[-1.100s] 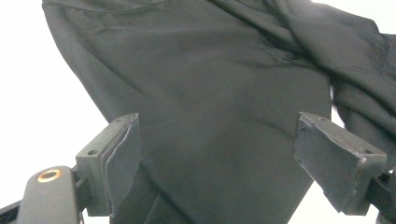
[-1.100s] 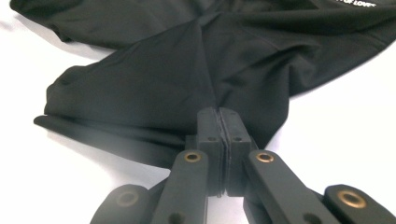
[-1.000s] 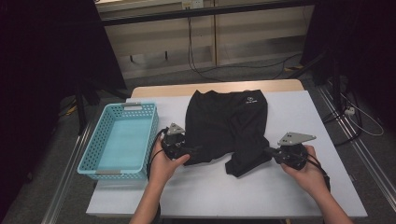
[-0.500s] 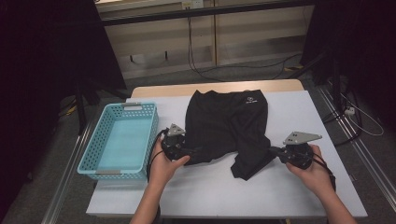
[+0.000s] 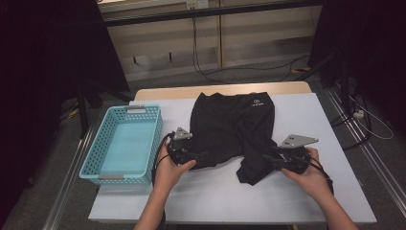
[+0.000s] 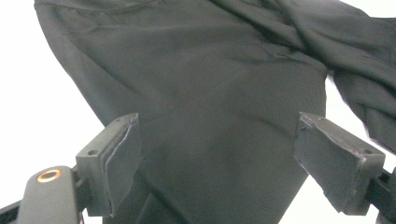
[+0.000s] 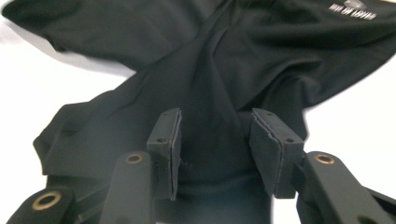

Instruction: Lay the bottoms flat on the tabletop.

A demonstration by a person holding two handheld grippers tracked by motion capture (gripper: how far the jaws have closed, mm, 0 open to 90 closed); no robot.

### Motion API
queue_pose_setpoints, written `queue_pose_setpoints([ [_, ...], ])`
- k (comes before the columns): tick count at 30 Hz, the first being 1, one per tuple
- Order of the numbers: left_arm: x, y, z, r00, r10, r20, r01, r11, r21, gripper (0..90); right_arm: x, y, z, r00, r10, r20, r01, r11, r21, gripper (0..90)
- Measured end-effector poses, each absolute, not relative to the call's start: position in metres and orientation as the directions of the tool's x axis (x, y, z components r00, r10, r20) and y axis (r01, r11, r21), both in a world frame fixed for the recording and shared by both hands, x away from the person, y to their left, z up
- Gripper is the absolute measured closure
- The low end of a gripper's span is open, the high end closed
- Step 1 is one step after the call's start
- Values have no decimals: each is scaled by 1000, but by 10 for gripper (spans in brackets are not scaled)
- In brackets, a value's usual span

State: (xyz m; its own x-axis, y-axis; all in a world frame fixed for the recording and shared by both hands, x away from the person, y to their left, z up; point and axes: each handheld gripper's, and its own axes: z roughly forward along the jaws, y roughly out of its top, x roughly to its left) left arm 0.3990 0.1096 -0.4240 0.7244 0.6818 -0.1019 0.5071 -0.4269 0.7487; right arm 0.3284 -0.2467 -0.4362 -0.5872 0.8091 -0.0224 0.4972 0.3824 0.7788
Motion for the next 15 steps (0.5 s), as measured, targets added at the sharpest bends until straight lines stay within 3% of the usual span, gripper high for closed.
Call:
queue_pose_setpoints([
  [2, 399, 110, -424, 725, 681, -103, 507, -427, 749, 162, 332, -241, -442, -580, 814, -38, 517, 404, 755, 582],
  [4, 399, 110, -424, 726, 680, -100, 504, -429, 750, 162, 335, -237, -447, -600, 800, -21, 525, 414, 744, 780],
  [6, 399, 110, -425, 723, 683, -108, 509, -421, 751, 162, 336, -235, -449, -616, 788, 0, 535, 418, 734, 889],
  [9, 399, 110, -426, 725, 680, -105, 507, -425, 750, 162, 338, -235, -449, -627, 779, 23, 545, 417, 728, 900],
  [15, 399, 112, -424, 719, 686, -113, 512, -412, 753, 162, 332, -262, -415, -583, 811, 45, 489, 306, 817, 900],
])
